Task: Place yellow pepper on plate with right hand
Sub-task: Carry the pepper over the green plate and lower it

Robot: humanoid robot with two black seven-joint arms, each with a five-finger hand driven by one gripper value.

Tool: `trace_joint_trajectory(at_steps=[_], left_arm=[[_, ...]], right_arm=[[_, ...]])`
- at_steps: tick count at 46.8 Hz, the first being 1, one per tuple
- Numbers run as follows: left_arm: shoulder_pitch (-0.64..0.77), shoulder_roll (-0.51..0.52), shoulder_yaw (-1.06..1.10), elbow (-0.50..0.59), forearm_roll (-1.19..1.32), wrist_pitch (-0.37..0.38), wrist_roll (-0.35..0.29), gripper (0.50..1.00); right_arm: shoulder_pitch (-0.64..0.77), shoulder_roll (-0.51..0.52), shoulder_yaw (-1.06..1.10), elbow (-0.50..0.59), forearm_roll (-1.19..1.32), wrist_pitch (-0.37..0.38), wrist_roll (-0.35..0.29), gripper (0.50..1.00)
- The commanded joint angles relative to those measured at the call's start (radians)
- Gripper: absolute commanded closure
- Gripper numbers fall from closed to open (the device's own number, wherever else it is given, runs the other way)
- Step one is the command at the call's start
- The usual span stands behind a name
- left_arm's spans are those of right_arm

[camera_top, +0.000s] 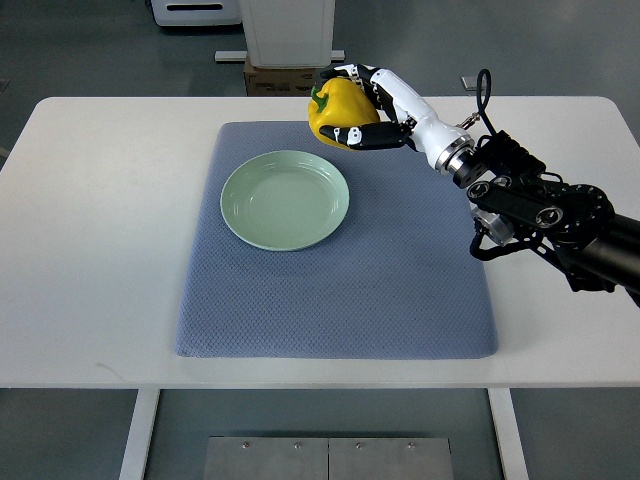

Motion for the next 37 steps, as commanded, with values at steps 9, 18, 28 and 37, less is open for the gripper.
trace_joint_trajectory(at_steps=[9,18,28,37], left_arm=[[0.000,0.000,0.000,0.000,0.000,0.000,0.000,0.500],[0.000,0.000,0.000,0.000,0.000,0.000,0.000,0.500],[0.000,0.000,0.000,0.000,0.000,0.000,0.000,0.500],[0.000,0.000,0.000,0.000,0.000,0.000,0.000,0.500]], right_arm=[[-0.002,0.101,-0.009,-0.084,-0.003,0.002,-0.018,1.000],[-0.011,0.101,-0.031,-0.108,-0.008,0.000,-0.022,1.000],[-0.019,0.101,-0.058,-0.139,-0.008,0.000,-0.026,1.000],[-0.036,0.101,-0.084,-0.145,-0.008,-0.004,-0.056,1.000]])
